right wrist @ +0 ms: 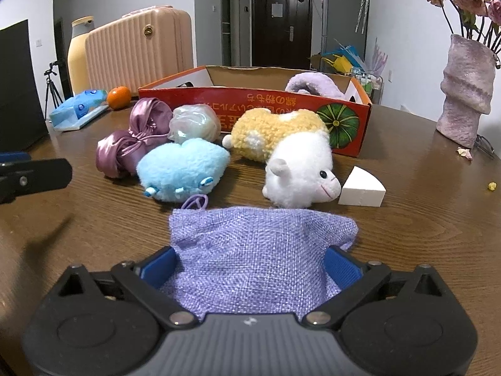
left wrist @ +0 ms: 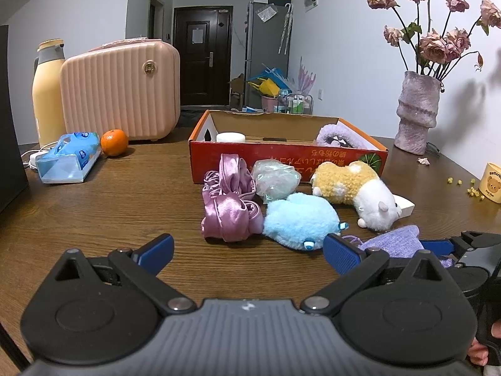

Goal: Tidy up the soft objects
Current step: 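Grasp the purple burlap pouch with the right gripper and lift it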

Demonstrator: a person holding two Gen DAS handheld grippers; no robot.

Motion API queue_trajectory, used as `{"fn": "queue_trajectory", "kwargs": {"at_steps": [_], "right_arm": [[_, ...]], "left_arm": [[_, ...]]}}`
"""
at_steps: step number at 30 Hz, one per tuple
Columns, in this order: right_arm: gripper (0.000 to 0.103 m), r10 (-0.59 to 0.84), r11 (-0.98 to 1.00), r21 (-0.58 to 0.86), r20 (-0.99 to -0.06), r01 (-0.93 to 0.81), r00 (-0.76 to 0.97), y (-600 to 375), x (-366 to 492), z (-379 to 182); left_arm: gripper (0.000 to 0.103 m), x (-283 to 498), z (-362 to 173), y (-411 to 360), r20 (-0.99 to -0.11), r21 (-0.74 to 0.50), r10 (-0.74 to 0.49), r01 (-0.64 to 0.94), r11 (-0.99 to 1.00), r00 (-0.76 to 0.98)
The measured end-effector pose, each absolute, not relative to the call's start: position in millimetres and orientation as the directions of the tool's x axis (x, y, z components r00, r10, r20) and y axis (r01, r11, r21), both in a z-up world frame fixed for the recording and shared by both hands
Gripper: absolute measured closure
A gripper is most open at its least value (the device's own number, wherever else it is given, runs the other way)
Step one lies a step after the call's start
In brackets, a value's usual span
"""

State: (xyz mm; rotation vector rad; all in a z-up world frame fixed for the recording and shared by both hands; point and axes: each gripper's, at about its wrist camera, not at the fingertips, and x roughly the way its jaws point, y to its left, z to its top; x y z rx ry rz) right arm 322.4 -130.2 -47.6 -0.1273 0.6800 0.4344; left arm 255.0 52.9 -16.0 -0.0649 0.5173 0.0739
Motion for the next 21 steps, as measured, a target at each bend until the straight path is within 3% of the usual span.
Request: {"fn": "queue_trajectory", "kwargs": {"at_steps": [4,7,12,21], "right_arm": [[0.021,0.356,0.902,0.034,-0.622,-0.430,0.697,-133,322,-45],[0.039,0.355,0.906,0.041,-0.614,-0.420,0.705,-138,322,-43],[0.053,0.350,0.913,0.045,-0.597,-0.406,0.722,-143,322,-40],[0.057,0.379,0.909,0.063,-0.538,-0.412,0.753,-151,313,-28]], "left_arm": [[0.000,255,-16,53,-0.495,-0.042,0.056,-0.088,0.995,0.867],[0.000,255,-16,53,-0.494,-0.042,0.055,-0.087,0.995,0.867],[0.000,255,-16,53,-0.495,-0.042,0.056,-0.088,0.995,0.867],[0.000,258,-19,52,-0.502,-0.031,0.064,-0.092,0.995,0.862]]}}
